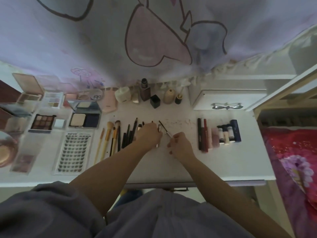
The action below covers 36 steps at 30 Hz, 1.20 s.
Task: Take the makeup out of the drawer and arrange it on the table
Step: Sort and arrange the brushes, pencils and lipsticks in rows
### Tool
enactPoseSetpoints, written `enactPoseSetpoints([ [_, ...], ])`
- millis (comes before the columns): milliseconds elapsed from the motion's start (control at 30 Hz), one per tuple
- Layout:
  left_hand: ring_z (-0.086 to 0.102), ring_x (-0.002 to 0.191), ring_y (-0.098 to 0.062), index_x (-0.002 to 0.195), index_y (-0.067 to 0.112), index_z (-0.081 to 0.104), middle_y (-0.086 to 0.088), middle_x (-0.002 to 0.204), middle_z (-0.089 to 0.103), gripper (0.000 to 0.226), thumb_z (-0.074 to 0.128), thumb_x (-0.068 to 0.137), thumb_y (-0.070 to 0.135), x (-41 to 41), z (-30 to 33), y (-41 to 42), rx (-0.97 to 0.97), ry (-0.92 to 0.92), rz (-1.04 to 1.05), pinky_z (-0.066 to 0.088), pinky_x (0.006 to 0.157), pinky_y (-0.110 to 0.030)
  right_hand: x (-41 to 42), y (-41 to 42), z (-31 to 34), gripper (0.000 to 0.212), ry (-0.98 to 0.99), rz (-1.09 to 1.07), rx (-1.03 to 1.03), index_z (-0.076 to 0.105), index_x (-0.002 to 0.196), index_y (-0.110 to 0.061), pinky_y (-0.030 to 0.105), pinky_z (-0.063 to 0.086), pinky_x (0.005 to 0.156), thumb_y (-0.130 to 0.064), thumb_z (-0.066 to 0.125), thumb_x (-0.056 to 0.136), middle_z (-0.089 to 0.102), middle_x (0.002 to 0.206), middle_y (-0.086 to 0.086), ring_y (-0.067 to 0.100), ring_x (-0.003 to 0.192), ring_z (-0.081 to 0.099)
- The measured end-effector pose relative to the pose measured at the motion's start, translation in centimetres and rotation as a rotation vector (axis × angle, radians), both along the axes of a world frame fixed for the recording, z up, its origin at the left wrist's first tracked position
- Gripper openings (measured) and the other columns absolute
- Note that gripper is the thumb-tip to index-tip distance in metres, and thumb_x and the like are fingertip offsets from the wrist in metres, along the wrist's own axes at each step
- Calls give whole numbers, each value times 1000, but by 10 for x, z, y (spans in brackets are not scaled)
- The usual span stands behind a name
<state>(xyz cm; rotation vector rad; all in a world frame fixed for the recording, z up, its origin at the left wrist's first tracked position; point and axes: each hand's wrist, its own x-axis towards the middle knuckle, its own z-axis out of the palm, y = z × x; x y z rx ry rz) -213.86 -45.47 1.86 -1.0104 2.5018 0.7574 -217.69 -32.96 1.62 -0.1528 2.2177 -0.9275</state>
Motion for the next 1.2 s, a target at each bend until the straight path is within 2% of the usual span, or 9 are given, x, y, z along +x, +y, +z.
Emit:
enactPoseSetpoints([
  [133,64,86,-25,93,12,62,-7,92,66,25,49,92,33,-1,-3,-3,-150,-63,-51,41,60,-29,16,-14,-12,22,266,287,278,38,92,-17,30,35,63,-37,35,98,57,85,3,19,70,50],
  [267,64,88,-25,93,11,64,-8,94,67,26,47,93,30,-1,-5,-4,-185,-75,-102,41,62,-29,19,-23,-17,31,331,384,386,49,106,-10,30,34,68,-36,34,97,63,104,10,29,94,61],
  [367,63,90,-25,94,11,64,-8,97,66,28,46,93,33,0,-7,-7,-185,-58,-103,39,61,-29,16,-23,-16,30,334,476,431,49,111,-9,31,35,69,-32,36,96,62,107,10,28,98,60],
  [533,58,94,-28,102,11,52,-9,101,59,28,44,94,37,-5,-3,-9,-219,87,-147,39,66,-33,-18,-8,5,38,334,479,367,54,103,-12,30,42,68,-44,36,97,63,94,6,21,82,58],
  [633,57,88,-26,99,13,49,-8,97,58,24,44,95,35,-21,6,9,-198,208,-220,40,64,-33,-69,15,22,29,435,384,362,58,98,-12,31,47,68,-33,38,97,65,89,7,23,77,59],
  [733,58,88,-25,102,13,50,-6,97,58,21,40,96,31,-42,5,45,-71,282,-283,41,67,-32,-115,31,27,23,433,366,426,57,97,-11,30,41,69,-22,37,96,60,91,6,23,78,52],
  [867,58,95,-25,110,12,49,-7,105,59,22,38,98,27,-76,-13,92,-27,212,-252,42,73,-34,-137,34,19,23,353,459,399,60,99,-8,31,46,74,-17,39,95,60,95,7,23,85,56],
  [1000,54,105,-25,115,12,47,-8,115,56,25,38,97,28,-96,-32,111,-105,104,-158,43,81,-35,-141,35,8,22,363,509,382,60,91,-9,28,38,70,-21,41,94,57,86,5,21,81,51],
  [1200,52,106,-25,117,9,47,-9,117,54,32,41,96,32,-93,-31,98,-54,95,-53,41,79,-34,-147,31,4,23,337,510,329,55,84,-11,27,34,68,-30,47,94,56,82,4,20,79,52],
])
